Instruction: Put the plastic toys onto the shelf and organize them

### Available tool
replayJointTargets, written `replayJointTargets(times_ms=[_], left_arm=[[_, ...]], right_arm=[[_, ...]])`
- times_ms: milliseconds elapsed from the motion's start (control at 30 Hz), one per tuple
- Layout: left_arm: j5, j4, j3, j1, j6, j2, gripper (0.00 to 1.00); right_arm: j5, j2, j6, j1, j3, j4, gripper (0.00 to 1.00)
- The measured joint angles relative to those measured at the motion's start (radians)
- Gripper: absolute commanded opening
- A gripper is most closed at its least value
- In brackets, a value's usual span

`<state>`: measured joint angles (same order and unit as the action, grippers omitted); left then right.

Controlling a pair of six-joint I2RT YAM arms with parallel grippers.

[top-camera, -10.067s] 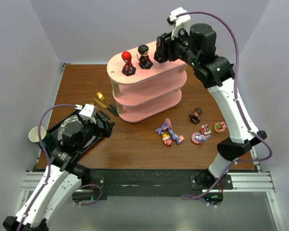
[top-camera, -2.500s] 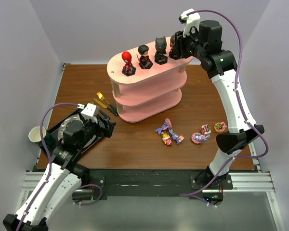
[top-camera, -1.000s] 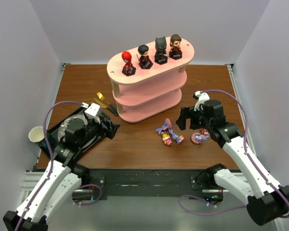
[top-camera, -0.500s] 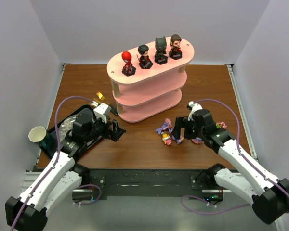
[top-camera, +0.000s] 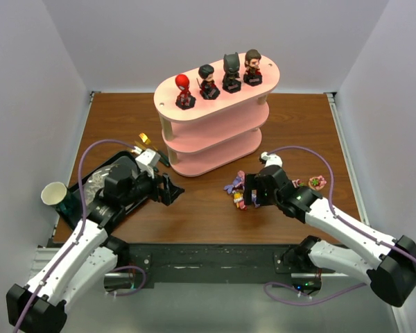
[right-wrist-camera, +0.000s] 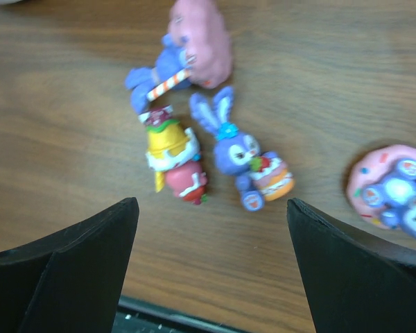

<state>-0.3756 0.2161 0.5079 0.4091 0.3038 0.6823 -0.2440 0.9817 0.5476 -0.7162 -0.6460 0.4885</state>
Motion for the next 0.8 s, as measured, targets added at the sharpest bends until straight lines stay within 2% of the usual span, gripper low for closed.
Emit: replayJointTargets(times_ms=[367, 800], left_arm=[[-0.015, -0.11, -0.057, 0.068, 0.159, 0.021, 1.0], [0.119, -0.22, -0.05, 0.285, 0.212, 0.209, 1.0]], right_arm=[[-0.026, 0.038, 0.001, -0.002, -0.029, 0.027, 0.9], [-0.018, 0.01, 0.0, -0.002, -0.029, -0.006, 0.89]])
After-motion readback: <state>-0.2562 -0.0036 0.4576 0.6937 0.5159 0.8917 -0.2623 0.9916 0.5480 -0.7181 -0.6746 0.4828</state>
